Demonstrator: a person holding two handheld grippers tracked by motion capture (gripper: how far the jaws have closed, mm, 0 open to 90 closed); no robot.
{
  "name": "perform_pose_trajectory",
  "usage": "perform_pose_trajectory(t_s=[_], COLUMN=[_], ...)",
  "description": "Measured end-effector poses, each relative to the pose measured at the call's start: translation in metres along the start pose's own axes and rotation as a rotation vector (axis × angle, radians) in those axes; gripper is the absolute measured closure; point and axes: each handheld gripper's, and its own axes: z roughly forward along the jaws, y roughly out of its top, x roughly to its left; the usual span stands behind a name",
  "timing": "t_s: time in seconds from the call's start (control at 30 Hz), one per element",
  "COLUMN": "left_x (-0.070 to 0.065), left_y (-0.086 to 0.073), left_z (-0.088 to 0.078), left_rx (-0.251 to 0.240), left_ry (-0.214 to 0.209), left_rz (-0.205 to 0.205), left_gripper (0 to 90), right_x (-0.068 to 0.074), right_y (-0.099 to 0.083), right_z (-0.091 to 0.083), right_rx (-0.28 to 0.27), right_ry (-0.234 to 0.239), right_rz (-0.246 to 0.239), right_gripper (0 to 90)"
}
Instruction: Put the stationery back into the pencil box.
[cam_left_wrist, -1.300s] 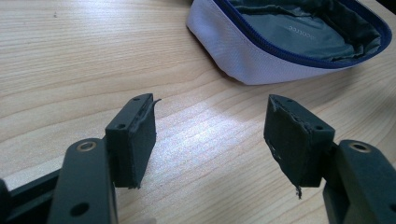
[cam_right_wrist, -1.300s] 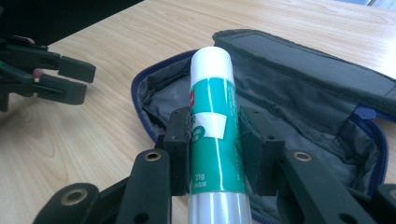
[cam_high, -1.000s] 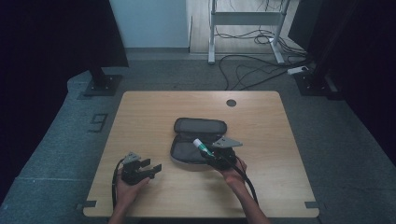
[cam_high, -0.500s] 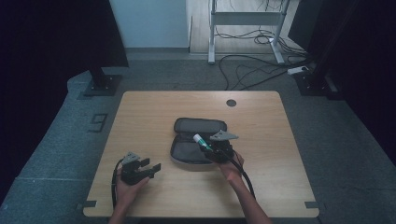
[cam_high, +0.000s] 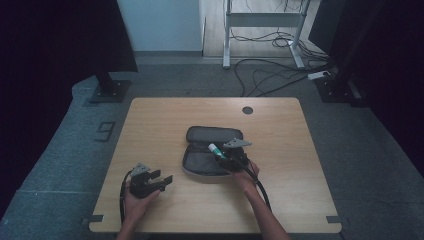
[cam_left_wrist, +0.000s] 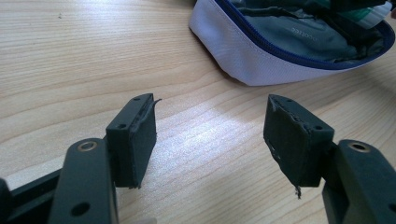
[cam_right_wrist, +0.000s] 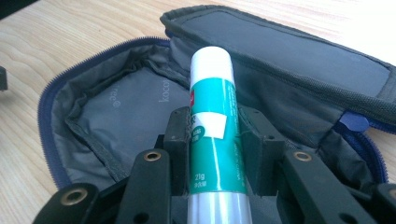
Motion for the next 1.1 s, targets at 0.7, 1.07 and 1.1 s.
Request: perform_pose_trajectory(t_s=[0.7, 1.07, 1.1], left_x=[-0.002, -0.002, -0.002], left_y=[-0.001, -0.001, -0.001], left_z=[0.002, 0.002, 0.002], left_rx=[0.012, 0.013, 0.014], left_ry=[-0.007, -0.007, -0.007], left_rz=[0.008, 0.008, 0.008], left_gripper=[34.6, 34.6, 34.6], right_x=[0.005, 0.006, 0.006], right_y=[-0.005, -0.005, -0.005], right_z=[0.015, 0.015, 0.014], right_rx=[0.08, 0.091, 0.087], right_ry=[-0.047, -0.058, -0.061], right_rz=[-0.087, -0.105, -0.105], right_gripper=[64.4, 57.2, 56.5])
